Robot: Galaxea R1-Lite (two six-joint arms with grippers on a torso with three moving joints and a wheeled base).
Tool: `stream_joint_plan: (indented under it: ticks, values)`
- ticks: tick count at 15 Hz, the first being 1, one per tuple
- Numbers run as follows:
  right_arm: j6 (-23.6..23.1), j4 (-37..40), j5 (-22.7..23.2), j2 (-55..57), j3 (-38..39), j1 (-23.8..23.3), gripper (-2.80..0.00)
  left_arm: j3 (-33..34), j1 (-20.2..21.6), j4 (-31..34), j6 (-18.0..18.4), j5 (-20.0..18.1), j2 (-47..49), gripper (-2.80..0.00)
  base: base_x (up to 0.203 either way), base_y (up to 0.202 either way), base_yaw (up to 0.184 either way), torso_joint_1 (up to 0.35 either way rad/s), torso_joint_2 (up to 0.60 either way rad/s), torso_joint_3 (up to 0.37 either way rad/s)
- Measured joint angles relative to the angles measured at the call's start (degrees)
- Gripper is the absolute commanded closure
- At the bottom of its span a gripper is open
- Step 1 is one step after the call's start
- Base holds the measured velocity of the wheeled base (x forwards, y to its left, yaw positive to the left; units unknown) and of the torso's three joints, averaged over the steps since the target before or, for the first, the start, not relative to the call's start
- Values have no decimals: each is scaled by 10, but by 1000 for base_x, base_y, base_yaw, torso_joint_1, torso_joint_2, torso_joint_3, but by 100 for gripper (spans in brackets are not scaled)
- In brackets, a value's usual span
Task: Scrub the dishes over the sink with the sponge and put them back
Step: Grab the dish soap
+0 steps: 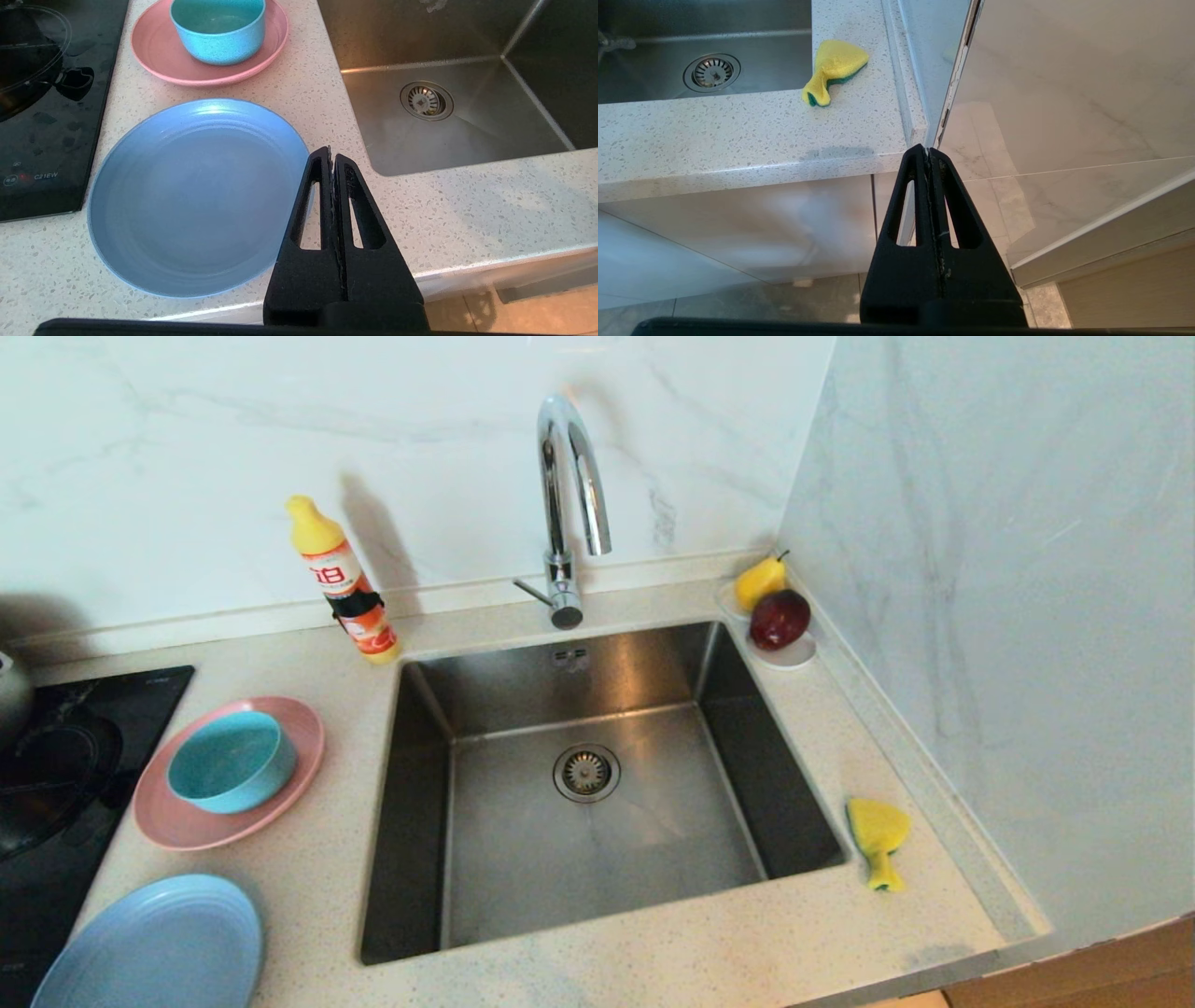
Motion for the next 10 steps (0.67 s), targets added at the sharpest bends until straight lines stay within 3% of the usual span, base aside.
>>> stream_joint_plan:
  ticks: [10]
  values:
    - [0,0,0,0,0,0,0,0,0,0,0,0,0,0,0,0,0,0,0,0]
